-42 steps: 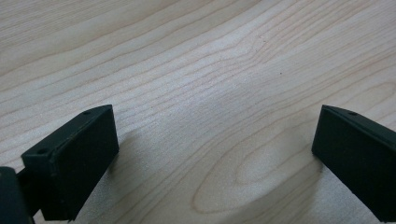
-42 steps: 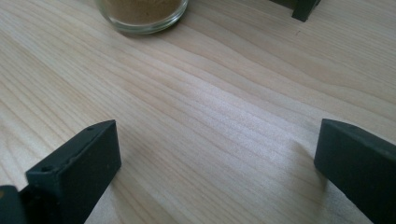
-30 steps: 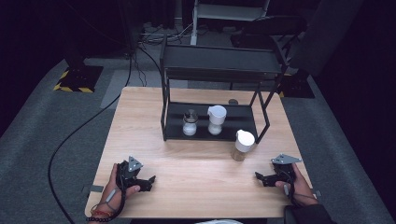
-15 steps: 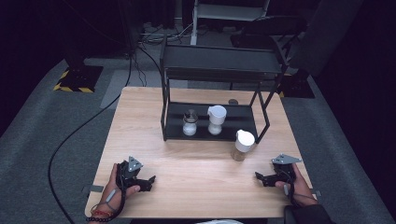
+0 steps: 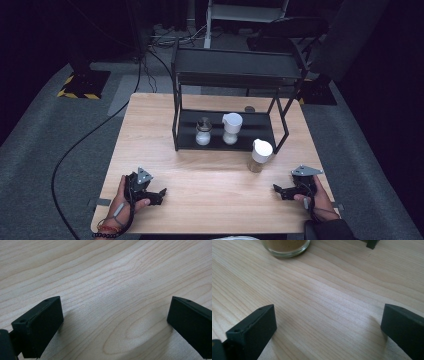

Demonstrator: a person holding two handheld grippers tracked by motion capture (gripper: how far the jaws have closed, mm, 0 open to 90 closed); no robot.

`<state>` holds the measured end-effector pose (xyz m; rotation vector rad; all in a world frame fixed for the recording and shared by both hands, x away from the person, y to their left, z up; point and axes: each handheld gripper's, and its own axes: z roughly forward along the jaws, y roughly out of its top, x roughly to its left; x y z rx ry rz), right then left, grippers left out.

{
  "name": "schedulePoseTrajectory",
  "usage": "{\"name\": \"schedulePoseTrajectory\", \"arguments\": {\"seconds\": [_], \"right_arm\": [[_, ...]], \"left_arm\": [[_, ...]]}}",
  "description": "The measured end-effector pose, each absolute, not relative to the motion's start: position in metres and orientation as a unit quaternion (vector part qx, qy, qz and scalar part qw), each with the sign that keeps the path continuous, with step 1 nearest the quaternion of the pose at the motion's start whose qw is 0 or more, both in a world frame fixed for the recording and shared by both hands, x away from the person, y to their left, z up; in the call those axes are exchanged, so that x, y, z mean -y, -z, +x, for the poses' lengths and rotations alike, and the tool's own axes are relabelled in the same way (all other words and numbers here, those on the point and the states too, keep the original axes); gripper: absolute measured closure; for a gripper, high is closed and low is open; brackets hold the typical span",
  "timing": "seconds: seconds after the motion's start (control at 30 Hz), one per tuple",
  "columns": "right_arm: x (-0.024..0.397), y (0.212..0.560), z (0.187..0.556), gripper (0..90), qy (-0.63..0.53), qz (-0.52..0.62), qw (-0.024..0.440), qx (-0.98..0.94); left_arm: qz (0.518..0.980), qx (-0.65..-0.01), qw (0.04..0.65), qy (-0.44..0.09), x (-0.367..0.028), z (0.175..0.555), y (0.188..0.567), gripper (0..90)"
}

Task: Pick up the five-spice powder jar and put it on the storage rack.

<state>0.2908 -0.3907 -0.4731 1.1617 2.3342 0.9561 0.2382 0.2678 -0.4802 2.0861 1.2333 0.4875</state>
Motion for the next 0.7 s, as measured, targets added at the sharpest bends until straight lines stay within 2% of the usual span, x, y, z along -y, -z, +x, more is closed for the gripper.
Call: {"name": "schedulePoseTrajectory", "arguments": {"seconds": [0.7], "right_arm": [[0.384,0.435,0.285,2.0,-0.311,0.398,0.195,-0.841]], "left_arm": [[0.797,-0.471,0.328,-0.186,-0.268,0.238,0.48,0.5]]}}
